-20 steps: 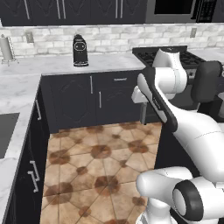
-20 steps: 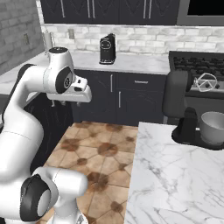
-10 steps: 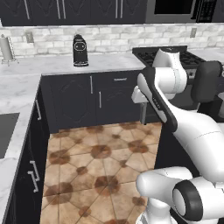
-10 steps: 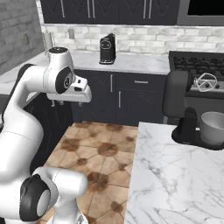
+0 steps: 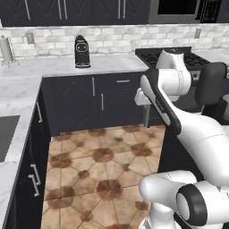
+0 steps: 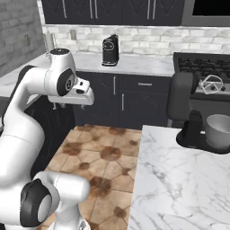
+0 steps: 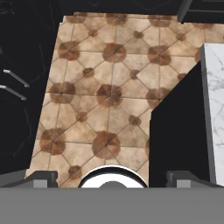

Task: Close the stand mixer head.

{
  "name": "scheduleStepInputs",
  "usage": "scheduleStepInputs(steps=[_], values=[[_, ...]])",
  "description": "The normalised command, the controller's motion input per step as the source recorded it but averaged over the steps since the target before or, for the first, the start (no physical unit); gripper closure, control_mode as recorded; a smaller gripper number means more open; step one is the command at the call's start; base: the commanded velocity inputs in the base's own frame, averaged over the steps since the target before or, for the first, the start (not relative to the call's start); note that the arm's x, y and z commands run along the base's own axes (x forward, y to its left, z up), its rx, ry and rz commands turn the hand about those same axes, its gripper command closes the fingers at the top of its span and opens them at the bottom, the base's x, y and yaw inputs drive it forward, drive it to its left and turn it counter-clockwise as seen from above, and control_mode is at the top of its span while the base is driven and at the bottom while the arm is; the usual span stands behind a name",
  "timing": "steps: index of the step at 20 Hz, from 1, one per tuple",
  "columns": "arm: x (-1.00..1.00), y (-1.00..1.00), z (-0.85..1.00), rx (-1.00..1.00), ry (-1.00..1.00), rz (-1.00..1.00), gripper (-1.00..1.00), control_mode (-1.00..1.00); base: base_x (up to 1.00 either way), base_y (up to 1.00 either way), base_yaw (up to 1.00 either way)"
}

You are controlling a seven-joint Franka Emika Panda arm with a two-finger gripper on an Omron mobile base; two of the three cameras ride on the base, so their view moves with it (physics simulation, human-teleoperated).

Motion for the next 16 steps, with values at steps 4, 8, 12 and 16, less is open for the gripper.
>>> scheduleStepInputs(steps=[4, 8, 12, 16], values=[[0.0, 0.0, 0.0, 0.0, 0.0, 0.0, -1.0, 1.0, -0.62, -0.21, 0.0], [0.0, 0.0, 0.0, 0.0, 0.0, 0.0, -1.0, 1.0, -0.81, -0.32, 0.0], [0.0, 0.0, 0.0, 0.0, 0.0, 0.0, -1.0, 1.0, -0.29, -0.09, 0.0], [0.0, 0.0, 0.0, 0.0, 0.0, 0.0, -1.0, 1.0, 0.1, 0.01, 0.0]])
